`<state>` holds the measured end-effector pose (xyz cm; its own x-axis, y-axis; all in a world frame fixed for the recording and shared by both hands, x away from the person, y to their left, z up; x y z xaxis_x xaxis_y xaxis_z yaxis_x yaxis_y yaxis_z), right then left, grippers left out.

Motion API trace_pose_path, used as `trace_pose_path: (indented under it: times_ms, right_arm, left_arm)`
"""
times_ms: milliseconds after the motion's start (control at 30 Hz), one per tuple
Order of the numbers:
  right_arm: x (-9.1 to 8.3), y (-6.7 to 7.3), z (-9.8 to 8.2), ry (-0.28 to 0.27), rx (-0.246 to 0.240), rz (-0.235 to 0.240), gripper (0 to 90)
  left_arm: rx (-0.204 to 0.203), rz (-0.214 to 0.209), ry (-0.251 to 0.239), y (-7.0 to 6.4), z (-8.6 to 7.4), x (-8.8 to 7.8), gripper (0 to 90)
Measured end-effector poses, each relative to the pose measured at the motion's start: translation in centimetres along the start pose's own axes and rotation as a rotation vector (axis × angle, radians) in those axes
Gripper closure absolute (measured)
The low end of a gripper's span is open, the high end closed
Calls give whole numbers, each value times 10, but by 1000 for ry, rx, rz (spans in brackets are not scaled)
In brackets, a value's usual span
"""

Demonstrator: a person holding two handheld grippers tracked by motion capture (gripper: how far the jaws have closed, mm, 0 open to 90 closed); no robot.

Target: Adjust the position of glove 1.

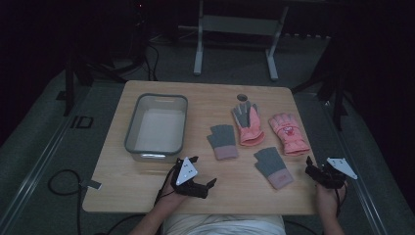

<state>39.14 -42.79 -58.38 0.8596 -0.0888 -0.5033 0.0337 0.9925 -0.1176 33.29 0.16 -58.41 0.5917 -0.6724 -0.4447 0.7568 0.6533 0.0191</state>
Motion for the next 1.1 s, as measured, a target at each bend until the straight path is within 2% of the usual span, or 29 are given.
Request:
trace_pose_path:
  times_ms: [333, 500, 600, 667, 800, 967, 1100]
  right_arm:
    - [0, -1, 0, 7, 5, -14, 128]
    - [0, -1, -1, 9, -2, -23, 128]
    - [0, -1, -1, 13, -2, -19, 128]
    - [0, -1, -2, 22, 0, -8, 128]
    - [0, -3, -2, 23, 24, 8, 128]
    - [0, 0, -3, 32, -16, -6, 128]
    - [1, 0, -4, 52, -7, 6, 128]
  left_arm:
    - [-9, -1, -4, 2, -1, -3, 15]
    - [-30, -5, -13, 5, -2, -5, 8]
    - [-31, -9, -15, 4, -1, -5, 7]
    - [-22, 3, -13, 4, -2, -5, 6]
    - [-12, 3, 2, 3, -2, -3, 6]
    - [-34, -15, -26, 5, -1, -6, 8]
    - [-31, -9, -37, 4, -1, -7, 8]
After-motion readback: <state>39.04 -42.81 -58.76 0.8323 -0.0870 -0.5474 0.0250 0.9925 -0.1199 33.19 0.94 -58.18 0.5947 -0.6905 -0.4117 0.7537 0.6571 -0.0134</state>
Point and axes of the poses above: each handheld gripper's, and its own axes: x roughly forward along the jaws, z roughly out of its top, y roughly to its left, the point moved 8 cm from there along x, roughly forward along the jaws, and after that the axes turned 7 degrees about y, right-handed, at the moved point
